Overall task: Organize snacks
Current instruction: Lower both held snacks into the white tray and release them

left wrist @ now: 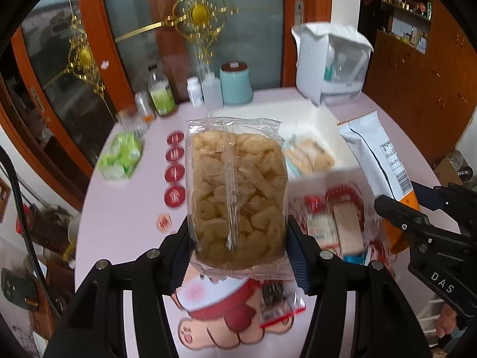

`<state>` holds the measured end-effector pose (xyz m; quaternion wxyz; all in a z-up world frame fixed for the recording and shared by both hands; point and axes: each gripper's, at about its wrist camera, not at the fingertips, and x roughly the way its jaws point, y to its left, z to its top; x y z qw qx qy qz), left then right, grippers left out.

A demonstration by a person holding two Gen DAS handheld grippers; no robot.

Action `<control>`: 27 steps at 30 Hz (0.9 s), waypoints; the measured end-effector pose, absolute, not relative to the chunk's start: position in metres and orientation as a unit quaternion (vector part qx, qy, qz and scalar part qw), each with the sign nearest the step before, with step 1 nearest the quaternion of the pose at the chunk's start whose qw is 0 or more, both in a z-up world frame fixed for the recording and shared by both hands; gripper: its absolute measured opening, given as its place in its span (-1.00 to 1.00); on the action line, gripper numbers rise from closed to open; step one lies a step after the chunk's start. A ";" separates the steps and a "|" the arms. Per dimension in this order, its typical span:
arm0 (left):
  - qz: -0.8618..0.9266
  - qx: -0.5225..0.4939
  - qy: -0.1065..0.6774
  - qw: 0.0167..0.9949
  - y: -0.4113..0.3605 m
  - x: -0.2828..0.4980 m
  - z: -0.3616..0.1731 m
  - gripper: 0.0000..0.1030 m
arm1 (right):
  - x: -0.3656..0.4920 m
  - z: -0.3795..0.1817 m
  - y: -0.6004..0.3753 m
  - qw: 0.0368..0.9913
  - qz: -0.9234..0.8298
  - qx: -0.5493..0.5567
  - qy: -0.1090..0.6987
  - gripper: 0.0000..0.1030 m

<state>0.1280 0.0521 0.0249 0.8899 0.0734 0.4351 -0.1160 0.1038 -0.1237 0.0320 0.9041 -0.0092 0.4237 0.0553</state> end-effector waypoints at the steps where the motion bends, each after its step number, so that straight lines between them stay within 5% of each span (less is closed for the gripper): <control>1: -0.114 0.076 0.427 0.894 0.050 0.134 0.032 0.10 | 0.111 0.037 -0.126 0.907 0.052 -0.011 0.417 -0.26; 15: -0.091 0.094 0.361 0.923 0.034 0.206 0.085 0.10 | 0.181 0.089 -0.166 0.929 0.005 0.006 0.370 -0.25; 27: -0.098 0.064 0.396 0.911 0.015 0.280 0.065 0.10 | 0.257 0.046 -0.177 0.897 0.003 0.068 0.436 -0.24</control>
